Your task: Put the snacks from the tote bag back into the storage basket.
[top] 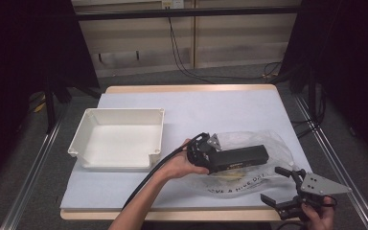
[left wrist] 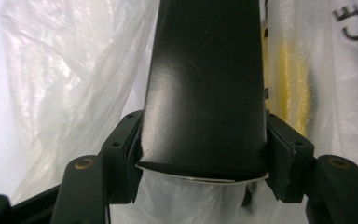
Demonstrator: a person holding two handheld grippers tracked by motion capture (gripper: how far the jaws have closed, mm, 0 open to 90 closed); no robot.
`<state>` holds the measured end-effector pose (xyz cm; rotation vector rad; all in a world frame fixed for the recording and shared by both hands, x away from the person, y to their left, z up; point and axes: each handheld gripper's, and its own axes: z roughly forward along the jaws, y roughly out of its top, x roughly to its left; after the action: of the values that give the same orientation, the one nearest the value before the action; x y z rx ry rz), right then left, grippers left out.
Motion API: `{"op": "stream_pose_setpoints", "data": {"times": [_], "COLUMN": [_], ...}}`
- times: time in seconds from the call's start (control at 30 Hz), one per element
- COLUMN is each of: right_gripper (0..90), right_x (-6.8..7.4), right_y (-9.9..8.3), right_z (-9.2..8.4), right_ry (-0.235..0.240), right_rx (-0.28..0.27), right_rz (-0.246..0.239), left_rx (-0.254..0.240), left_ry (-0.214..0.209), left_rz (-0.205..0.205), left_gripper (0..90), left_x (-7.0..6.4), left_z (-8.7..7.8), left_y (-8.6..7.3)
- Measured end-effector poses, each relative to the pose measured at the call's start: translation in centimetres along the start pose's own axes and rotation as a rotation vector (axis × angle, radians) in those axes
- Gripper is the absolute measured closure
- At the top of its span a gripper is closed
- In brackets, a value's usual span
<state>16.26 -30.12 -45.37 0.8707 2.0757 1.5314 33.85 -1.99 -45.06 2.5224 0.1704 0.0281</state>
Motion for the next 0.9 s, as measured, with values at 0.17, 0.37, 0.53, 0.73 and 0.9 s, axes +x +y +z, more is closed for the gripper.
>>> {"op": "stream_pose_setpoints", "data": {"times": [0.17,0.37,0.53,0.73,0.9], "right_gripper": [0.0,0.0,0.0,0.0,0.0], "right_x": [0.0,-0.1,0.0,-0.2,-0.3], "right_y": [-0.1,-0.1,-0.1,-0.2,-0.2], "right_z": [0.1,0.1,0.0,0.0,-0.1], "right_ry": [0.0,0.001,-0.001,-0.005,-0.011], "right_rx": [0.007,-0.004,-0.009,-0.012,-0.017], "right_rz": [0.004,0.007,0.004,0.013,0.017], "left_rx": [-0.003,-0.007,-0.017,-0.037,-0.049], "left_ry": [-0.011,-0.029,-0.033,-0.034,-0.03], "left_rz": [-0.009,-0.012,-0.018,-0.012,-0.003], "left_gripper": [42.2,42.9,42.9,43.0,43.0], "left_x": [0.1,0.0,0.1,-0.2,-0.2], "left_z": [-0.1,-0.2,-0.7,-1.5,-2.3], "left_y": [0.1,0.1,0.1,0.4,0.5]}}
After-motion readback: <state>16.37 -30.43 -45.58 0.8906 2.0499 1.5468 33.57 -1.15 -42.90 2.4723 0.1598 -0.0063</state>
